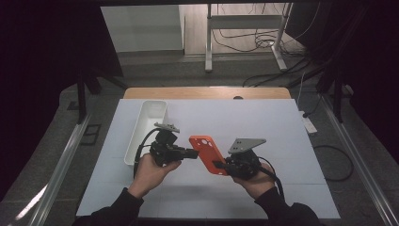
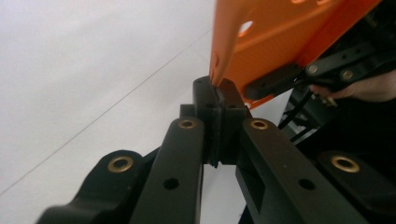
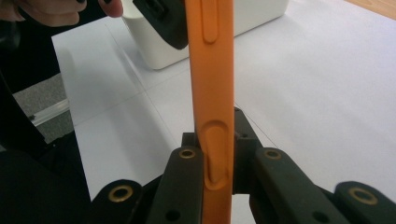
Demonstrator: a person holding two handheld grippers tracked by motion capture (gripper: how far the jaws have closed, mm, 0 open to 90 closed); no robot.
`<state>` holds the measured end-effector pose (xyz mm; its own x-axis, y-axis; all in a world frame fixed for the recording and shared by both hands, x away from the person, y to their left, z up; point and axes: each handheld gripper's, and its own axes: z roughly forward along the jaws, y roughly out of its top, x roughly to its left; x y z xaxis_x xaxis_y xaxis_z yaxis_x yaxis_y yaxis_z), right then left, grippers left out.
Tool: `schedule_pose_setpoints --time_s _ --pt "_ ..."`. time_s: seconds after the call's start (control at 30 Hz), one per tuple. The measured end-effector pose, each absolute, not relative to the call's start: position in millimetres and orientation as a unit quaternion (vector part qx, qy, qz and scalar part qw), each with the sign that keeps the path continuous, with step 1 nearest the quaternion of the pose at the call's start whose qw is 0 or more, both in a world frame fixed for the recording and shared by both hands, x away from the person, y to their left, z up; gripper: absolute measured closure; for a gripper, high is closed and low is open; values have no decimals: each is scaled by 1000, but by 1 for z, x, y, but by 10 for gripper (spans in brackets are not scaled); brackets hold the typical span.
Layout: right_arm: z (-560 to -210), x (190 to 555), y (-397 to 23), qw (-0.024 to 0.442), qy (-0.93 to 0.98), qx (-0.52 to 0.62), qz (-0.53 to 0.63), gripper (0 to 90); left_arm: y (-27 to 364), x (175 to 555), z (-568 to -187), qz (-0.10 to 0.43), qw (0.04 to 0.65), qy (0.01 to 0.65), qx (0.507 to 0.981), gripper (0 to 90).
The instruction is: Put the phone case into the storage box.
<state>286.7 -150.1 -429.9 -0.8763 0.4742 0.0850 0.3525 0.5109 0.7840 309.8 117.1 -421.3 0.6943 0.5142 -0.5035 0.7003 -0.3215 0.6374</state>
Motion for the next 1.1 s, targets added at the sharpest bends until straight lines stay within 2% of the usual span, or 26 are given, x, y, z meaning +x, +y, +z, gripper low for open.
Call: schedule_pose_setpoints --time_s 0.27,1.1 --pt "-430 289 -153 61 858 248 445 799 117 311 -423 -137 459 400 781 892" --pt "-433 288 -145 60 871 253 418 325 116 311 -425 -100 436 408 796 891"
